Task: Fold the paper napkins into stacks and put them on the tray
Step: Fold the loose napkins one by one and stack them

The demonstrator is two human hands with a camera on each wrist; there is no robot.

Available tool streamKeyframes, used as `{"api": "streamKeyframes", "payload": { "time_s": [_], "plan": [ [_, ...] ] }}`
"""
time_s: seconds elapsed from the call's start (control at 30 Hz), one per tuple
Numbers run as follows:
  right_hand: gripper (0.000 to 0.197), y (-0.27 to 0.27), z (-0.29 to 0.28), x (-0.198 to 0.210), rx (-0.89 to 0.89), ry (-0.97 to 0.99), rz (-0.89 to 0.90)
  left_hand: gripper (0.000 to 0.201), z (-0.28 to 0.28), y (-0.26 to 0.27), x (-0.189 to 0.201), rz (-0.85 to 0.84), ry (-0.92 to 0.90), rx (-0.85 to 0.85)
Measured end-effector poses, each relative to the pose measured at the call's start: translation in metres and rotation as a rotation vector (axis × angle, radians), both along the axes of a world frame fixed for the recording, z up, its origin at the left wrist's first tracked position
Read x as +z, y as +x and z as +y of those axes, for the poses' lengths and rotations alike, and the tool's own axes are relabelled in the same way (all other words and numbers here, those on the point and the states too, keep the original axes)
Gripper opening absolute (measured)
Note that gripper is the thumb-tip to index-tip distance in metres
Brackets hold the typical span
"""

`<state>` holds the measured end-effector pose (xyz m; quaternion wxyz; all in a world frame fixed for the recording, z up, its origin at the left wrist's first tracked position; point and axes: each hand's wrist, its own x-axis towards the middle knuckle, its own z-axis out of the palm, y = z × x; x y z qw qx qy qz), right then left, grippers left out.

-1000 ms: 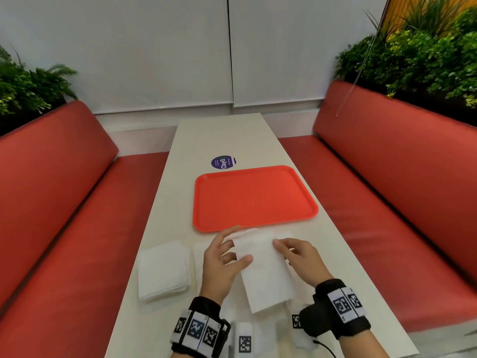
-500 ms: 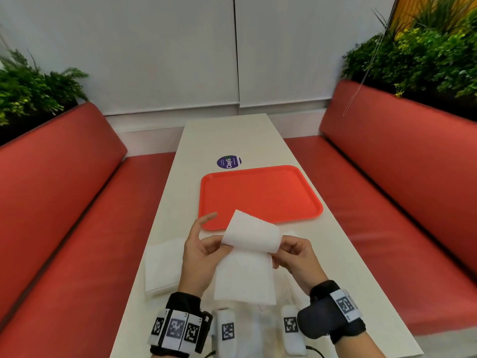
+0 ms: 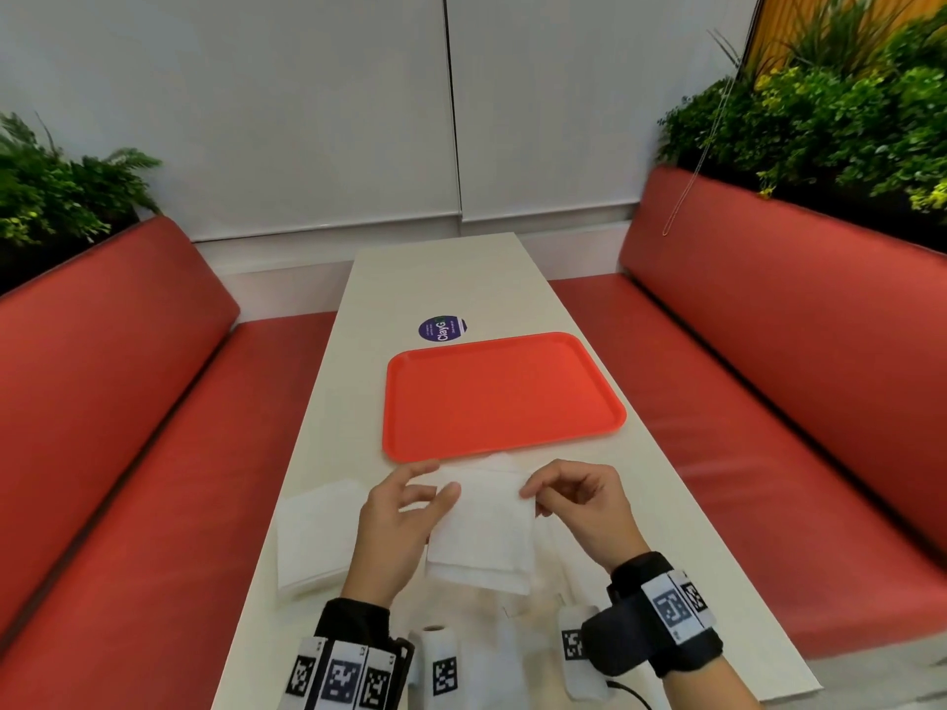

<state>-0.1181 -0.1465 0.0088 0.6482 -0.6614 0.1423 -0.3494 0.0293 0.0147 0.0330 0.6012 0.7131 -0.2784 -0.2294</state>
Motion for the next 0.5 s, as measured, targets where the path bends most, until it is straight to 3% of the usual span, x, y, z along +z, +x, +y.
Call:
{"api": "streamKeyframes", "payload": {
  "time_s": [0.17, 0.27, 0.4, 0.5],
  "plan": [
    [0.032, -0.004, -0.005, 0.004, -0.073, -0.181, 0.141, 0.029, 0.001, -0.006, -0.001, 0.004, -0.049, 0.059],
    [0.025, -0.006, -0.005, 0.014, -0.131, -0.234, 0.141, 0.032, 0.002, -0.010, 0.004, -0.082, -0.048, 0.021],
    [0.010, -0.001, 0.005, 0.024, -0.025, -0.242, 0.231, 0.034, 0.000, -0.015, 0.004, -0.166, -0.035, -0.053],
    [0.014, 0.006, 0.013, 0.019, 0.057, -0.241, 0.288, 0.034, -0.002, -0.021, 0.007, -0.193, -0.042, -0.112]
  ]
}}
